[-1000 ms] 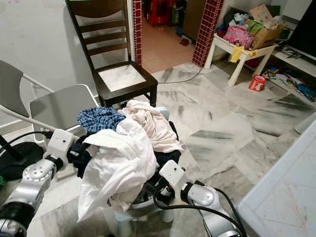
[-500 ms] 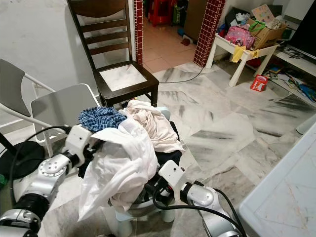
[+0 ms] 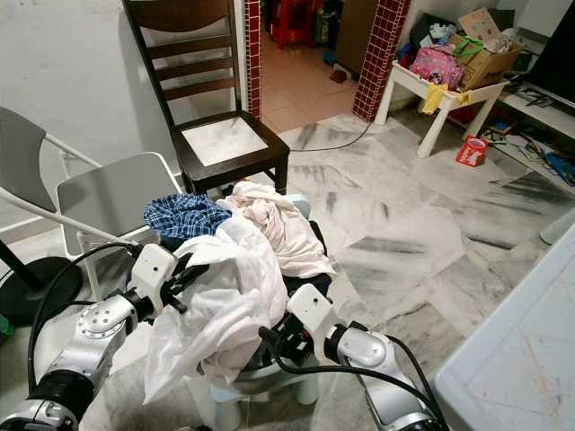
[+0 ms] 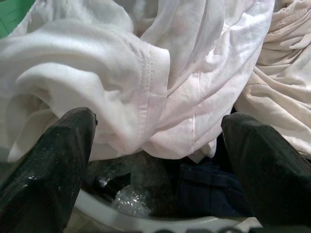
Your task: Hang hanger
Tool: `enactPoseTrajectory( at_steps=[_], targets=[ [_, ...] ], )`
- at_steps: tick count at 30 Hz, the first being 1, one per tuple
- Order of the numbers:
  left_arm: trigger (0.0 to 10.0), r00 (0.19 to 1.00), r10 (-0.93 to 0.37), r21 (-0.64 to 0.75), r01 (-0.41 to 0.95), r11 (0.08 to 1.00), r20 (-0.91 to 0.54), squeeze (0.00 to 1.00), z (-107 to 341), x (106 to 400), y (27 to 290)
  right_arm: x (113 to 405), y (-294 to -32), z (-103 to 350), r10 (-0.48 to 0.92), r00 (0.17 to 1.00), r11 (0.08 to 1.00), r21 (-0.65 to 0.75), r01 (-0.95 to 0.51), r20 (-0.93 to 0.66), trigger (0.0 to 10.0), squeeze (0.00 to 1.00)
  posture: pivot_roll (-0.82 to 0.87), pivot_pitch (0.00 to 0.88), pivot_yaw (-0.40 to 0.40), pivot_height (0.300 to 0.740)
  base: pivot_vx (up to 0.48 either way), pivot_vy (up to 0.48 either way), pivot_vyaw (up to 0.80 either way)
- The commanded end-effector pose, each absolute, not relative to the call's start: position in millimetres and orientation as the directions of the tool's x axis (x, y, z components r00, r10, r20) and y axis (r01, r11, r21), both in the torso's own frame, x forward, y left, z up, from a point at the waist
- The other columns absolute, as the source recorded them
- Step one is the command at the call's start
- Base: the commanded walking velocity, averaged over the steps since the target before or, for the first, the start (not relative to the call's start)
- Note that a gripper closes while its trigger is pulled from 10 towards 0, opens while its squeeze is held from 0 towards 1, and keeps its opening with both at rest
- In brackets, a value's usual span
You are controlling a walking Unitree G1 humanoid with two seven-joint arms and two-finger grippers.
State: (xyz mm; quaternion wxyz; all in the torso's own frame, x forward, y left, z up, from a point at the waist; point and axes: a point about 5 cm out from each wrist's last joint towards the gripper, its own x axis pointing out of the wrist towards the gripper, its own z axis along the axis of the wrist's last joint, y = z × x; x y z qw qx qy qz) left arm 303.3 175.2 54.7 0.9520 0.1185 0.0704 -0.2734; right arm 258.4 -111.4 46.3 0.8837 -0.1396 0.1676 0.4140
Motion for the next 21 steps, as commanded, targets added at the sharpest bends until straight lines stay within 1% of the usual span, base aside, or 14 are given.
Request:
enactPoseTrajectory(
  at_steps=[1,6,14,17,20,21],
  targets=[
    [0.0,0.846,-0.503,0.210,0.531,0.821,-0.174,0.00,58.5,301.7,177.1,262.4,-114.5,49.6,0.680,0.613,0.626,-0.118,-0.771,-0.402,10.0,0.00,-0.03,0.066,-0.014,0.740,0.000,0.000,0.00],
    [0.0,0.878,-0.463,0.224,0.479,0.849,-0.123,0.00,64.6,298.7,180.2,264.8,-115.0,49.6,0.673,0.622,0.633,-0.122,-0.764,-0.399,10.0,0.00,-0.02,0.063,-0.016,0.740,0.000,0.000,0.00],
    [0.0,0.887,-0.449,0.237,0.462,0.855,-0.109,0.00,68.3,295.8,182.8,266.2,-112.2,48.3,0.680,0.613,0.624,-0.123,-0.772,-0.402,10.0,0.00,0.00,0.062,-0.028,0.740,0.000,0.000,0.00],
    [0.0,0.886,-0.456,0.243,0.462,0.853,-0.082,0.00,74.0,295.2,179.3,267.6,-111.9,48.5,0.680,0.614,0.624,-0.125,-0.772,-0.401,10.0,0.00,0.00,0.060,-0.028,0.740,0.000,0.000,0.00],
    [0.0,0.879,-0.477,0.265,0.464,0.845,-0.018,0.00,87.8,295.6,169.3,269.2,-111.9,48.3,0.676,0.620,0.627,-0.131,-0.768,-0.399,10.0,0.00,0.00,0.055,-0.027,0.740,0.000,0.000,0.00],
    [0.0,0.878,-0.478,0.291,0.450,0.845,0.029,0.00,97.3,296.7,165.9,270.4,-111.7,48.8,0.672,0.628,0.633,-0.137,-0.762,-0.392,10.0,0.00,0.00,0.051,-0.026,0.740,0.000,0.000,0.00]
  ],
)
